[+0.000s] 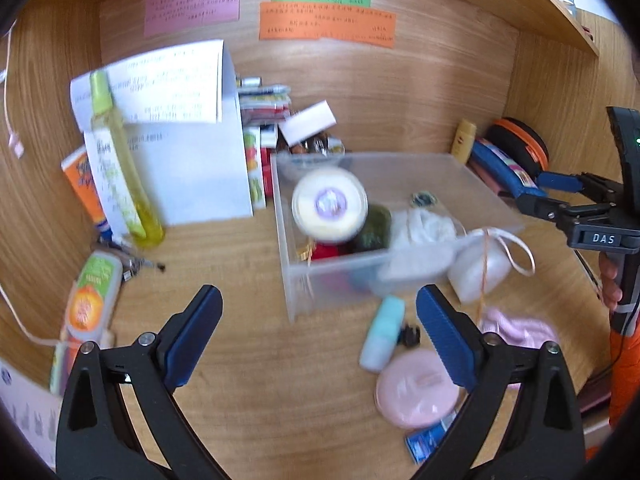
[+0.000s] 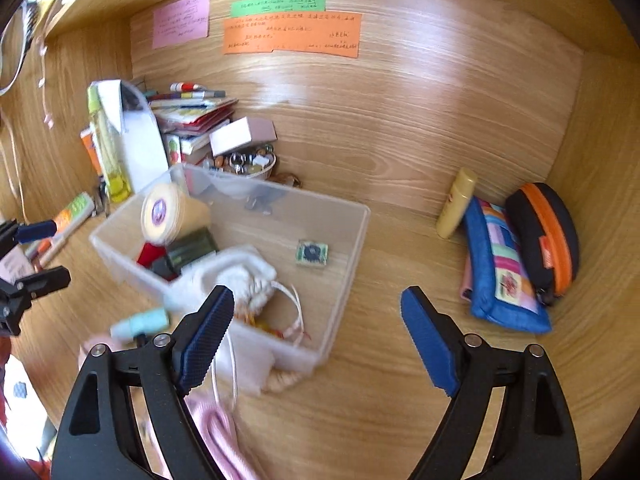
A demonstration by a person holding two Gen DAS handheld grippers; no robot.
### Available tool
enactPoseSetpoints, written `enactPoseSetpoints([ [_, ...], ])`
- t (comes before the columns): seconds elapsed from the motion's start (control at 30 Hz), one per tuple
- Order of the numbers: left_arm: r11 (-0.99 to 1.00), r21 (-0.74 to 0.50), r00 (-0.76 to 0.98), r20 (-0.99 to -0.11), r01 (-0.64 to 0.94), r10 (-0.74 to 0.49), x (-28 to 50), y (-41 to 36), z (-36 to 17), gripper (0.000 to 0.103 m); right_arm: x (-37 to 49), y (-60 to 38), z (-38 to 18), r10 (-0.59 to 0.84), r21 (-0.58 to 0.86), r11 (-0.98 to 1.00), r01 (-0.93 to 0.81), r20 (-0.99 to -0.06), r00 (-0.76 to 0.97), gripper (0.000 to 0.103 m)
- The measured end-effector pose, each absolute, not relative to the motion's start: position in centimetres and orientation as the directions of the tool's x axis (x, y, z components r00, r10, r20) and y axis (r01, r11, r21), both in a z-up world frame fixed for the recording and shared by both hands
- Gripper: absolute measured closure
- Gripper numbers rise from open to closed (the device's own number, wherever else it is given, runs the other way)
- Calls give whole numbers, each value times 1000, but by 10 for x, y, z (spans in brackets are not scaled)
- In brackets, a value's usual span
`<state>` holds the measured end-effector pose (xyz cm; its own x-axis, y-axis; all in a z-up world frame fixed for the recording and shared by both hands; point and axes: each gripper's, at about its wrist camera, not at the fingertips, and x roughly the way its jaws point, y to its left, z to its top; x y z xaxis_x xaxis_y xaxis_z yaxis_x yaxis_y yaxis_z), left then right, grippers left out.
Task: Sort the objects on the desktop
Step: 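Withdraw both grippers from the box toward the remaining items, then grasp the pink round container with the left gripper while the right grasps the bagged pink rope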
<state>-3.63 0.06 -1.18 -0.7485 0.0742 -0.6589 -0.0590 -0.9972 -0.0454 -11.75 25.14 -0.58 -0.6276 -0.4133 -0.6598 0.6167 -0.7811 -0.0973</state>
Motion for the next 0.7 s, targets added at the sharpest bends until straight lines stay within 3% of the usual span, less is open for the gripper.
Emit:
enactPoseSetpoints([
  [0.4,-988,-105,-687,-710,-114,155,-1,8,-38,4,-56,288,-23,-412,-116,-749,653,-690,-595,18],
  [0.7,-982,-127,-616,-765,-140,187,-3,22,-61,4,-37,268,-58,-406,-91,-669,738,-787,-465,17],
])
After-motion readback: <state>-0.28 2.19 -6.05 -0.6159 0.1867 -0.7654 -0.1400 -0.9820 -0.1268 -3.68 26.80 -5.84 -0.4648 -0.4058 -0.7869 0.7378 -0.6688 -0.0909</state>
